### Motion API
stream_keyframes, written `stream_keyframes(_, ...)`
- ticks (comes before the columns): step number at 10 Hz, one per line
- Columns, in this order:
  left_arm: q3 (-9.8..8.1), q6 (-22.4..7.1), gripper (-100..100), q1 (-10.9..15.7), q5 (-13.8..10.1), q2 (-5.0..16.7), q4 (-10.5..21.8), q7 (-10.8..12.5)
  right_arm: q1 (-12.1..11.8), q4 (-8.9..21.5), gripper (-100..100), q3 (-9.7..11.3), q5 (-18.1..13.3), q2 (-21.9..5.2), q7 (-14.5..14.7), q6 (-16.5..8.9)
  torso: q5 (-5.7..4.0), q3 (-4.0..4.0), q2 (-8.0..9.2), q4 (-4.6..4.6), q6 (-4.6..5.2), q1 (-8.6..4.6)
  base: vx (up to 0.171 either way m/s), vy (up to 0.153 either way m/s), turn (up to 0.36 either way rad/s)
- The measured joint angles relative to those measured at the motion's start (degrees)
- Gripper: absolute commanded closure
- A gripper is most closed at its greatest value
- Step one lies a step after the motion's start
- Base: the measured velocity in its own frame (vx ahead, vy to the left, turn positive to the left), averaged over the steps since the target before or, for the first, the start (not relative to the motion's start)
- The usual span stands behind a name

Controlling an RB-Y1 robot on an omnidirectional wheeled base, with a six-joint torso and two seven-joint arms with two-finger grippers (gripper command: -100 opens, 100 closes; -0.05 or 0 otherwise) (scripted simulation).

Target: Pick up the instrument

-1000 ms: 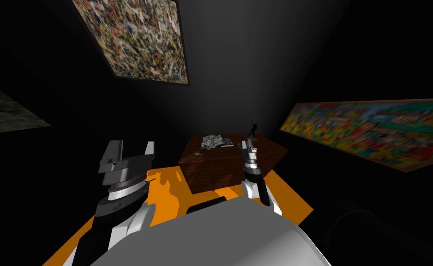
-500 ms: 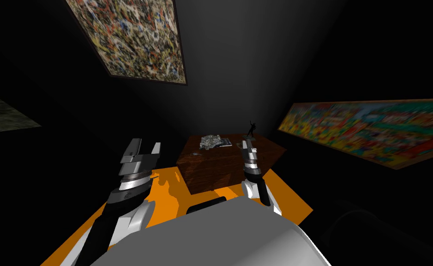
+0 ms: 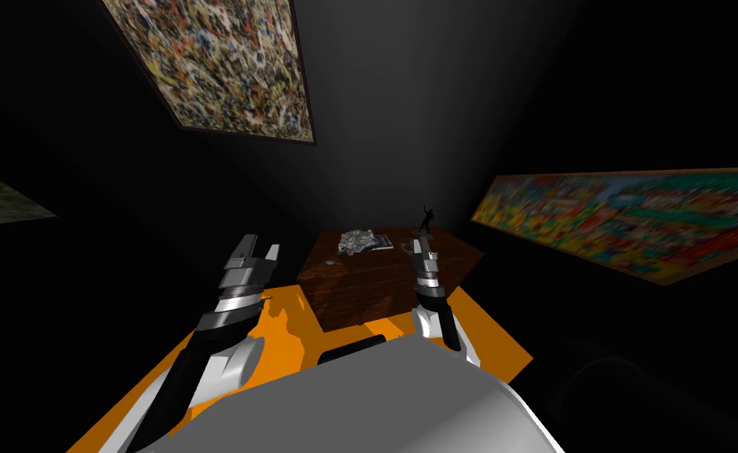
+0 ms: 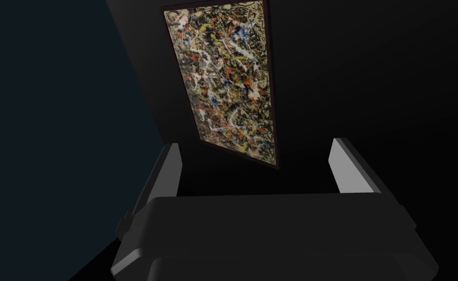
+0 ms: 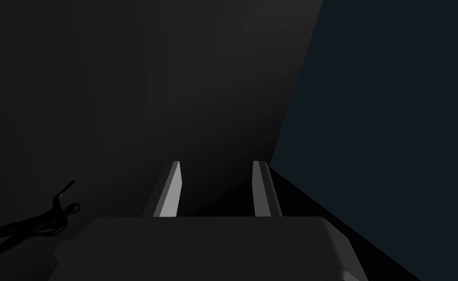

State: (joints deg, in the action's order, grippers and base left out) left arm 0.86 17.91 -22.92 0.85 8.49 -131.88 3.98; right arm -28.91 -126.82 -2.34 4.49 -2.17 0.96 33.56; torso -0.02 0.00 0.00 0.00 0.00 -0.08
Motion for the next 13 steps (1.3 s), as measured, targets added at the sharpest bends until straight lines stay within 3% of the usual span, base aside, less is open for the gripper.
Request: stream_keyframes(13, -2.38, -19.1, -100, 5.9, -1.4, 2.6, 3.4, -3.1, 0.0, 0.0, 0, 0.0, 0.0, 0.0, 0.0, 0.0, 0.0, 0.0, 0.01, 0.0, -0.01, 0.0, -0.002, -0.021, -0.019)
